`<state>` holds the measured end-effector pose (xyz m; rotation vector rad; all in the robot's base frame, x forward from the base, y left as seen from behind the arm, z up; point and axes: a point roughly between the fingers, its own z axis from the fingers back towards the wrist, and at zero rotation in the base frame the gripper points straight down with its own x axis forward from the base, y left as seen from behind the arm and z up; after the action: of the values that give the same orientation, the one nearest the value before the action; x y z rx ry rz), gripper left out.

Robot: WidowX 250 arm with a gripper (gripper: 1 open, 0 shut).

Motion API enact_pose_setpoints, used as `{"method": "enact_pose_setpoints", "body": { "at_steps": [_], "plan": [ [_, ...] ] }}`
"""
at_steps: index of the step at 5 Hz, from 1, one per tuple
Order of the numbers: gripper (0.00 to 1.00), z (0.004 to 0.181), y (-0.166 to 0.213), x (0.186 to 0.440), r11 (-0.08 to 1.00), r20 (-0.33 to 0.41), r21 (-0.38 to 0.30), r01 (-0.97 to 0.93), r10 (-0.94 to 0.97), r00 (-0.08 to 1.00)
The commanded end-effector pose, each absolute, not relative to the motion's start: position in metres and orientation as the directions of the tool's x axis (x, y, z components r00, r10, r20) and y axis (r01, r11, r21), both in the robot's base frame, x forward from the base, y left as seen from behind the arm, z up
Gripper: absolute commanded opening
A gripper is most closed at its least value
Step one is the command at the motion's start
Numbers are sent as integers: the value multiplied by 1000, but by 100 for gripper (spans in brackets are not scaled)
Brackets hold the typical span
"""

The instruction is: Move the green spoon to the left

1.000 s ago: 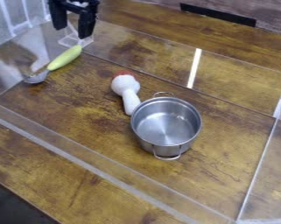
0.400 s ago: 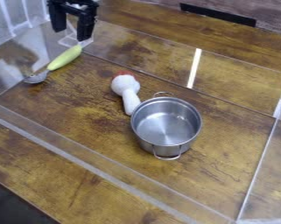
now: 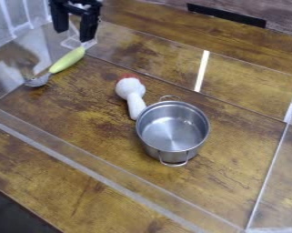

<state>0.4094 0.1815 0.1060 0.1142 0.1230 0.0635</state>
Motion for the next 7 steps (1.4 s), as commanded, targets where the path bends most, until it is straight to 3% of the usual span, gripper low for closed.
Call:
{"method": "enact_pose_setpoints", "body": {
  "at_steps": [1, 7],
  "plan": [
    [100, 132, 193, 407, 986, -65, 141, -83, 93, 994],
    [100, 136, 181, 407, 991, -95, 116, -69, 80, 992]
  ]
}}
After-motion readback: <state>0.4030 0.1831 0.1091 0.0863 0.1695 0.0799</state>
